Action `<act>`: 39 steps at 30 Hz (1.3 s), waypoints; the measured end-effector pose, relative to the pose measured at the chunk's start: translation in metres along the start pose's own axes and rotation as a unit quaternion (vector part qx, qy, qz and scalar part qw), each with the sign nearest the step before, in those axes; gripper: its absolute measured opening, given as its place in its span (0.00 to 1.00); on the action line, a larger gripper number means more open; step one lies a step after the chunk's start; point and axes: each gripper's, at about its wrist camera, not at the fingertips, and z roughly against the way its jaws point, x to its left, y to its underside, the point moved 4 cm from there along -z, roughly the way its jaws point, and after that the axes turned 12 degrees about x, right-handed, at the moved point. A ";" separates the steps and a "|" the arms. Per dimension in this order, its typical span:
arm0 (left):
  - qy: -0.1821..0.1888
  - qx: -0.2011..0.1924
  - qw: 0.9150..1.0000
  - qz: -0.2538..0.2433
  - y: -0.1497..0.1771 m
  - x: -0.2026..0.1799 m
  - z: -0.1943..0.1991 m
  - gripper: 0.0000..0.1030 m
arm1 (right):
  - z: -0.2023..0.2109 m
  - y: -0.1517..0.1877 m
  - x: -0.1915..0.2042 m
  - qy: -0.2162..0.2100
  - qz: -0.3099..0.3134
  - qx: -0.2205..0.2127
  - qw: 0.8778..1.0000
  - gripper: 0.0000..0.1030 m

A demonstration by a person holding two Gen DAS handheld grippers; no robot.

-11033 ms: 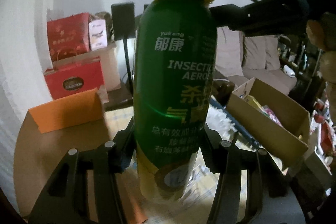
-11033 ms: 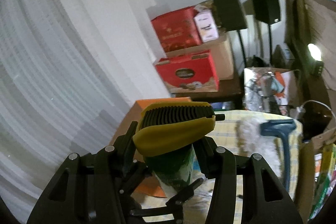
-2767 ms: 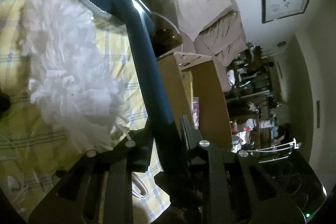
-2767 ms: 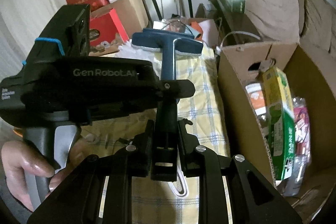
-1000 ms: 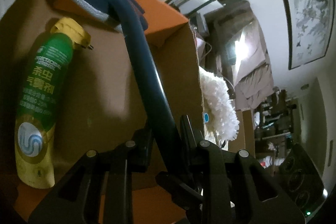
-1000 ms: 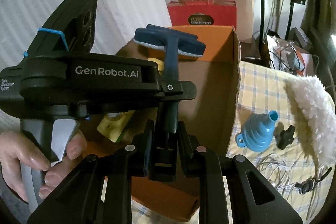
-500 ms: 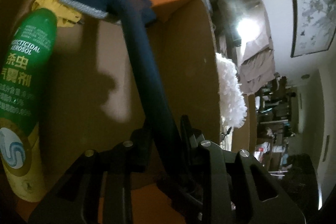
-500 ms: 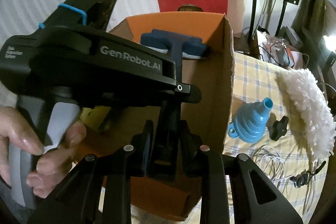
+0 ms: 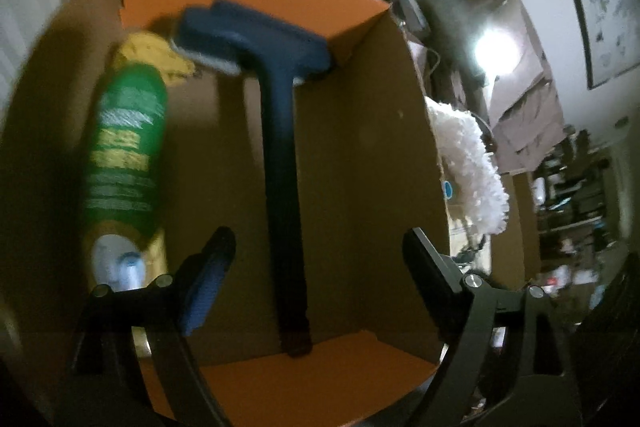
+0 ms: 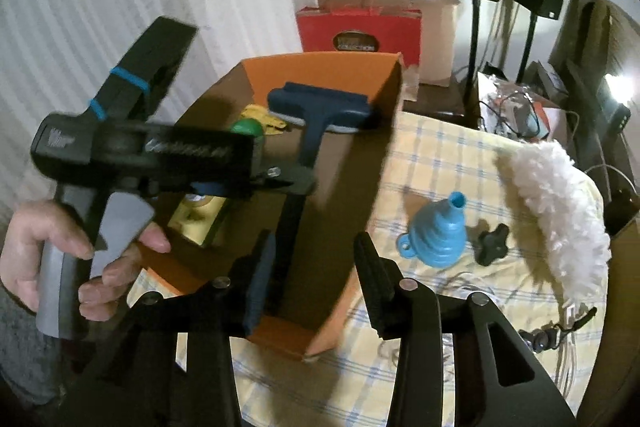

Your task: Organize objects

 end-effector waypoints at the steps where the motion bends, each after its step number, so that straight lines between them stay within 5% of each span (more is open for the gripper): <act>1: -0.010 -0.012 1.000 -0.007 0.004 -0.002 0.006 0.86 | 0.003 0.001 -0.002 0.000 -0.002 -0.001 1.000 0.46; 4: -0.039 -0.054 0.997 -0.028 0.017 -0.010 0.026 0.94 | 0.012 0.003 -0.010 0.004 -0.008 -0.009 1.000 0.57; 10: -0.069 -0.087 0.993 -0.038 0.027 -0.015 0.042 0.98 | 0.023 0.010 -0.022 0.024 -0.008 -0.015 1.000 0.62; 25: -0.162 -0.004 0.985 -0.052 -0.031 -0.020 -0.024 0.83 | 0.034 0.027 -0.056 0.023 -0.039 -0.021 0.999 0.62; 27: -0.178 0.007 0.982 -0.055 -0.038 -0.022 -0.034 0.78 | 0.037 0.028 -0.060 0.023 -0.043 -0.023 0.999 0.62; 34: -0.216 0.045 0.973 -0.071 -0.055 -0.022 -0.066 0.24 | 0.040 0.032 -0.073 0.021 -0.059 -0.025 0.998 0.62; 39: -0.198 0.040 0.977 -0.073 -0.053 -0.022 -0.069 0.22 | 0.042 0.036 -0.083 0.027 -0.067 -0.023 0.997 0.62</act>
